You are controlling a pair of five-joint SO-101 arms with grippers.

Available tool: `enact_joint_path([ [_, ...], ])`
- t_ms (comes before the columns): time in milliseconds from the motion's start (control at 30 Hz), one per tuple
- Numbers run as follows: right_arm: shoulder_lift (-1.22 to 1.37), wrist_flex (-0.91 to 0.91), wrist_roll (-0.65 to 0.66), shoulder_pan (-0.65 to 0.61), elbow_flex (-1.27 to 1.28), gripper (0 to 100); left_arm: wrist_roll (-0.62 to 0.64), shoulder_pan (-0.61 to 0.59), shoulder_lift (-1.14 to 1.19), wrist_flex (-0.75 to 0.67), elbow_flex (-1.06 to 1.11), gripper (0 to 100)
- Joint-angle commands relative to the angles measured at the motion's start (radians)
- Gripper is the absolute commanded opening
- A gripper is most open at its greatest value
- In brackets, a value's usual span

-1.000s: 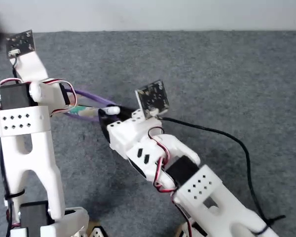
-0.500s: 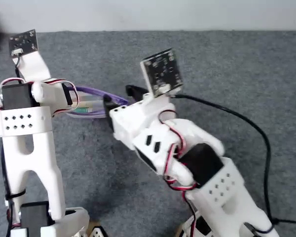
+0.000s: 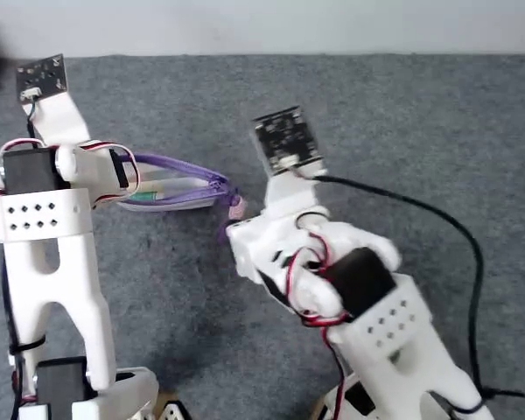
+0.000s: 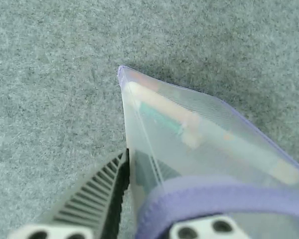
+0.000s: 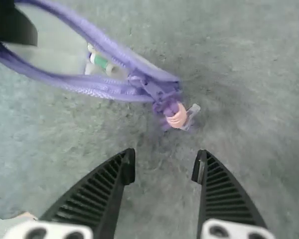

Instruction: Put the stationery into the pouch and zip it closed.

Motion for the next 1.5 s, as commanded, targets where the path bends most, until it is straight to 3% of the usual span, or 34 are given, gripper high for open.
enact_joint_path([
  [0, 0.010, -0.156, 0.072, -0.012, 0.121, 19.1, 0.009, 0.011, -0.054, 0.003, -0.073, 1],
  [233, 0.013, -0.526, 0.204, -0.007, 0.385, 19.1, 0.009, 0.011, -0.055, 0.003, -0.073, 1],
  [433, 0.013, -0.682, 0.265, 0.076, 0.512, 19.1, 0.009, 0.011, -0.055, 0.003, -0.073, 1],
  [867, 0.081, -0.783, 0.267, 0.068, 0.509, 18.5, 0.009, 0.011, -0.051, -0.003, -0.071, 1],
  [1067, 0.087, -0.786, 0.278, 0.067, 0.509, 1.0, 0.009, 0.011, -0.051, -0.003, -0.071, 1],
  [1333, 0.031, -0.771, 0.310, 0.067, 0.509, 0.8, 0.006, 0.011, -0.051, -0.003, -0.071, 1],
  [1467, -0.073, -0.653, 0.308, 0.067, 0.509, 0.8, 0.006, 0.005, -0.051, -0.005, -0.071, 1],
])
